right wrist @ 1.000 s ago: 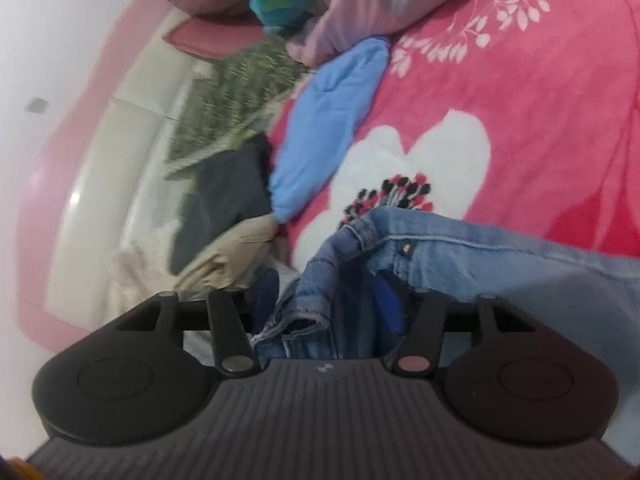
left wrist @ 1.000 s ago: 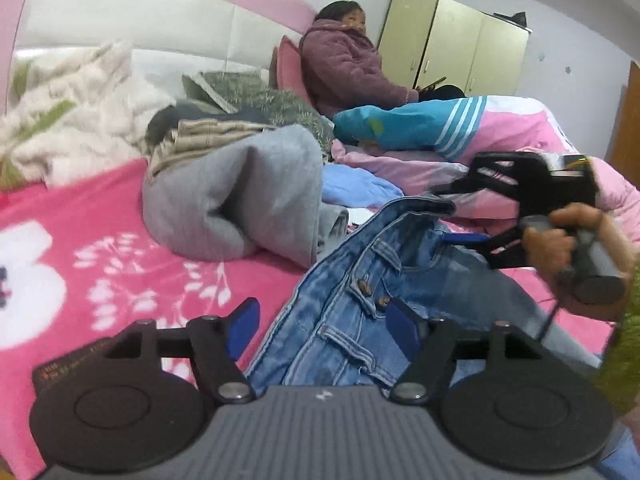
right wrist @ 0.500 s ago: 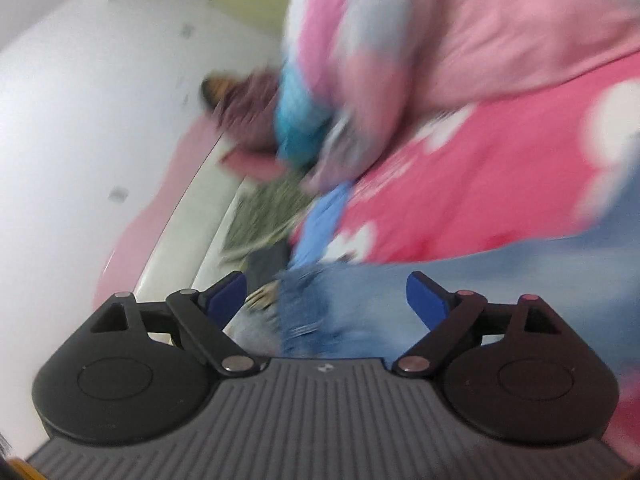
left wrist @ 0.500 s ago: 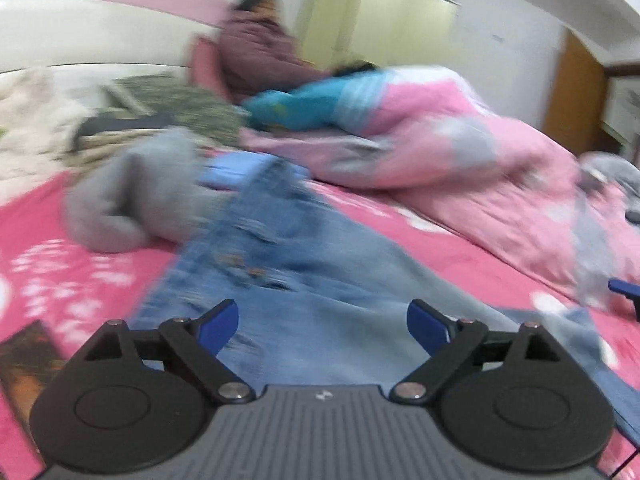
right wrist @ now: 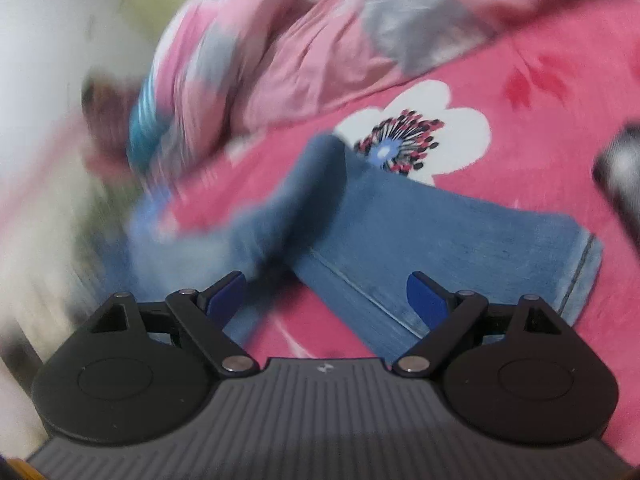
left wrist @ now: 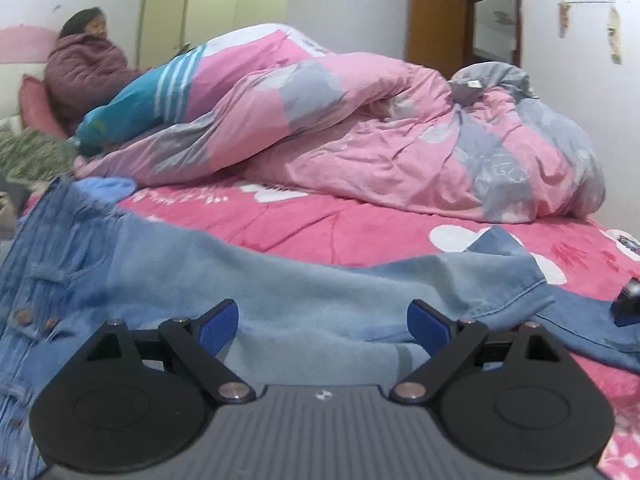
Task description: Fold clothes
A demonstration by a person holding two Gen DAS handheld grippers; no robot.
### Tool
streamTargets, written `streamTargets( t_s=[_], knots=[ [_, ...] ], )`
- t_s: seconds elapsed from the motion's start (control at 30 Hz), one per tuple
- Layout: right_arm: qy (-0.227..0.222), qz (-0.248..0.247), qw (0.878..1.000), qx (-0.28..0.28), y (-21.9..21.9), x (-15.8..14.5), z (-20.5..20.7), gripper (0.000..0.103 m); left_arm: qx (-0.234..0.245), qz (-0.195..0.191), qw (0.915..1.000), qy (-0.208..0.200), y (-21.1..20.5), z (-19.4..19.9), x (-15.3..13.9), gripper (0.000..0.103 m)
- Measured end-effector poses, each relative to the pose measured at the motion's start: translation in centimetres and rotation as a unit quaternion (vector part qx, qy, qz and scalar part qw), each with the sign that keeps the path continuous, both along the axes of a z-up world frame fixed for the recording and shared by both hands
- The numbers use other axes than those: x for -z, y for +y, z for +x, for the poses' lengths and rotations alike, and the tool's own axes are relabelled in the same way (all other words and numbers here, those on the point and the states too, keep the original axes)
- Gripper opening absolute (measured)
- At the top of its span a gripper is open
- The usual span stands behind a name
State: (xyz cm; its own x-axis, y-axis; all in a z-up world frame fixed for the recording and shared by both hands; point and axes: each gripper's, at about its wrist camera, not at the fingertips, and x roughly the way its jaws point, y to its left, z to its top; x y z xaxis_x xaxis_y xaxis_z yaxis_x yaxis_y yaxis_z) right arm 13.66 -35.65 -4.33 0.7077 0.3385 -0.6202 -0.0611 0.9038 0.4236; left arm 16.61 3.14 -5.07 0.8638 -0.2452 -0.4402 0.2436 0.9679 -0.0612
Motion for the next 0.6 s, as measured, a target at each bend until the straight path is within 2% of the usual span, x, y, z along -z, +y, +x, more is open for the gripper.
streamTargets(
  t_s=[0.07,0.13,0.2,0.23,0.3,0.37,0.4,0.47,0.6],
  knots=[
    [-0.010,-0.094,0.995,-0.039,2.8,0.5,0.9,0.088,0.003,-0.001,1.0000,-0.004,0.6,0.4,1.2,0.092],
    [-0.021,-0.183,0.981,-0.065,4.8,1.5,2.1,0.087,-0.002,-0.004,1.0000,0.005,1.2,0.7,2.1,0.092],
    [-0.007,-0.233,0.969,-0.082,5.8,3.1,3.6,0.086,0.001,-0.010,0.9998,0.016,1.6,0.9,2.3,0.092],
    [0.003,-0.241,0.967,-0.084,5.9,4.1,4.3,0.087,0.003,-0.014,0.9998,0.012,1.8,0.7,2.3,0.092],
    [-0.014,-0.222,0.972,-0.072,5.2,4.6,4.8,0.081,0.003,-0.018,0.9998,0.006,1.9,0.5,2.1,0.092],
    [-0.019,-0.214,0.975,-0.048,4.7,4.2,5.0,0.044,0.002,-0.017,0.9998,0.005,1.9,0.5,2.4,0.092],
    [-0.020,-0.207,0.977,-0.041,4.4,4.0,5.1,0.037,0.001,-0.016,0.9999,0.005,1.9,0.4,2.5,0.092],
    [-0.019,-0.195,0.980,-0.031,4.0,3.7,5.4,0.012,0.001,-0.019,0.9998,0.003,2.0,0.3,2.7,0.092],
    [-0.028,-0.196,0.980,-0.006,3.8,2.0,5.7,0.008,-0.001,-0.035,0.9994,-0.001,2.7,-0.1,2.7,0.092]
  ],
)
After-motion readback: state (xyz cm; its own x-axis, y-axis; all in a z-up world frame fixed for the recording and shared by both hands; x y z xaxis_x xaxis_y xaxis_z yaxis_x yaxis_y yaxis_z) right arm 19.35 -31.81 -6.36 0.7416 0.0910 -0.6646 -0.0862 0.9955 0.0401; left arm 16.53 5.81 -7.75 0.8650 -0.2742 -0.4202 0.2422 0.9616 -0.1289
